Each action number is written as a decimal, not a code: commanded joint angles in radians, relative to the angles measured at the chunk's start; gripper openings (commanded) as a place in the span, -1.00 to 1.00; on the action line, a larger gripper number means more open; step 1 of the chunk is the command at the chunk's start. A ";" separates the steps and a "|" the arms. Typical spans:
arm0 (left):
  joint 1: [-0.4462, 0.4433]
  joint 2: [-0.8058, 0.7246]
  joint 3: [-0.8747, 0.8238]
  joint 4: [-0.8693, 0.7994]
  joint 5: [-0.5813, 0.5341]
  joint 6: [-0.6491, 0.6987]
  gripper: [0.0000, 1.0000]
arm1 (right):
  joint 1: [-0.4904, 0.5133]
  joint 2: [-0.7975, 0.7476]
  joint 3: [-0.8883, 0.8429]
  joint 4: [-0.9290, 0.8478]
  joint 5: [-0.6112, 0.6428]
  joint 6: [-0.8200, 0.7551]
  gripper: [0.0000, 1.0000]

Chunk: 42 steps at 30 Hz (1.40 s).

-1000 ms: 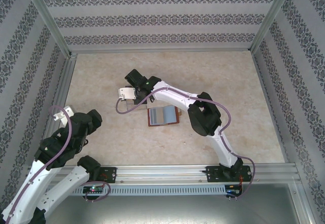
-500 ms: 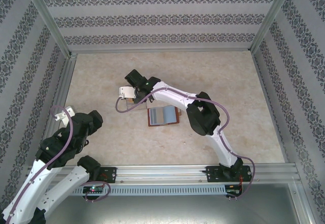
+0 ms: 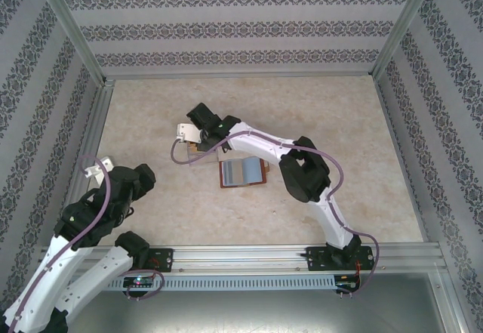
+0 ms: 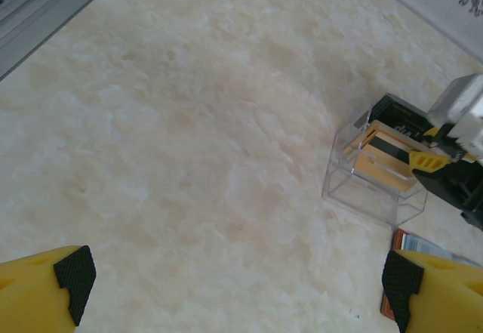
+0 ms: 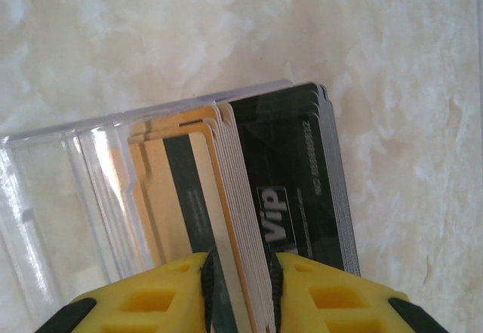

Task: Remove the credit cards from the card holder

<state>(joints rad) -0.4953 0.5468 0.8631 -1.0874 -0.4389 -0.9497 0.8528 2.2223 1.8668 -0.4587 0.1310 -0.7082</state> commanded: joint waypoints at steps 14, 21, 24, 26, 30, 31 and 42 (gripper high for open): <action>0.011 0.294 -0.044 0.403 0.356 0.115 0.80 | -0.088 -0.552 -0.518 0.122 0.061 0.700 -0.37; 0.002 0.485 -0.049 0.545 0.476 0.093 0.75 | -0.185 -0.708 -0.740 0.063 -0.078 1.026 -0.34; -0.019 0.560 -0.046 0.590 0.502 0.086 0.72 | -0.208 -0.728 -0.842 0.099 -0.142 1.114 -0.33; -0.043 0.614 -0.037 0.613 0.510 0.076 0.70 | -0.216 -0.718 -0.885 0.102 -0.162 1.158 -0.33; -0.080 0.696 -0.032 0.666 0.544 0.059 0.53 | -0.228 -0.671 -0.926 0.106 -0.186 1.217 -0.36; -0.089 0.714 -0.031 0.678 0.551 0.057 0.52 | -0.230 -0.660 -0.934 0.106 -0.175 1.232 -0.36; -0.148 0.872 -0.018 0.794 0.609 0.048 0.04 | -0.249 -0.538 -0.927 0.128 -0.204 1.258 -0.38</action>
<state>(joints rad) -0.6262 1.3891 0.8223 -0.3611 0.1440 -0.8940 0.6056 1.6554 0.9264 -0.3420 -0.0467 0.5285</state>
